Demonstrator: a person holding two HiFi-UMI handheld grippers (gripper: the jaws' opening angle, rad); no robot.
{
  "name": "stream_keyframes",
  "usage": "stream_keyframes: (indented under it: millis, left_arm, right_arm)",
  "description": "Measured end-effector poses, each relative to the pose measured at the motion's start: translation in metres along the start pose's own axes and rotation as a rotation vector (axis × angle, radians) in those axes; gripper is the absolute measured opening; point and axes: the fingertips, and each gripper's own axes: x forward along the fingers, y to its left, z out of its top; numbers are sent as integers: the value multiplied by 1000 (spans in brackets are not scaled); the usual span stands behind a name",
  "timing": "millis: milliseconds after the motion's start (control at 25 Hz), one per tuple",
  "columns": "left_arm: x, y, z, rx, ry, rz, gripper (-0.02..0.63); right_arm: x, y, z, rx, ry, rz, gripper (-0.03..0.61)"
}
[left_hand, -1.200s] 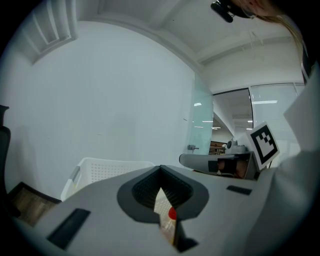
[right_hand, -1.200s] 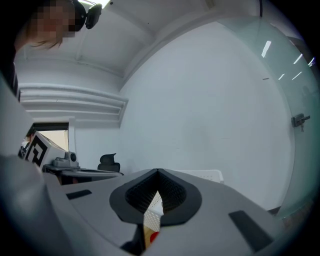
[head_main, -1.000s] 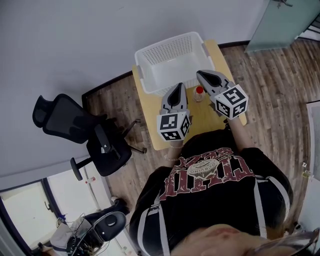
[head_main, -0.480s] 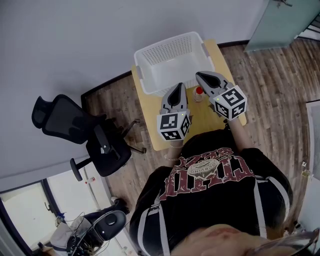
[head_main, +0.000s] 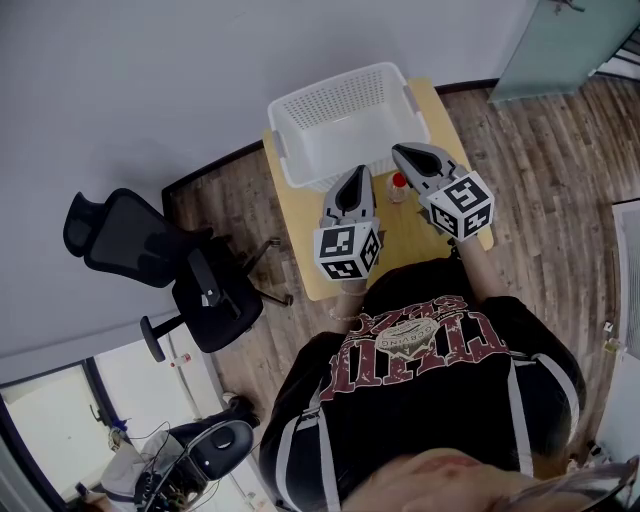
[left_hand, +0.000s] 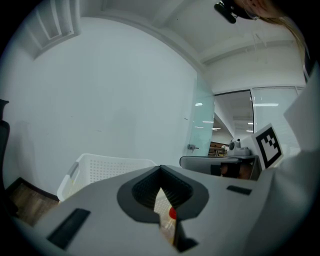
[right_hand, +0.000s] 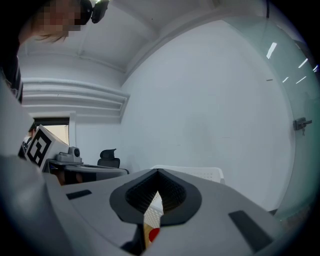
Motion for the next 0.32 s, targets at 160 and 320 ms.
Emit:
stream_keyframes:
  millis: [160, 320]
  left_arm:
    - [0, -1, -2, 1, 4, 0, 47]
    - [0, -2, -3, -1, 4, -3, 48]
  right_arm:
    - [-2, 0, 0, 4, -1, 0, 17]
    - [-2, -2, -1, 2, -1, 0, 17]
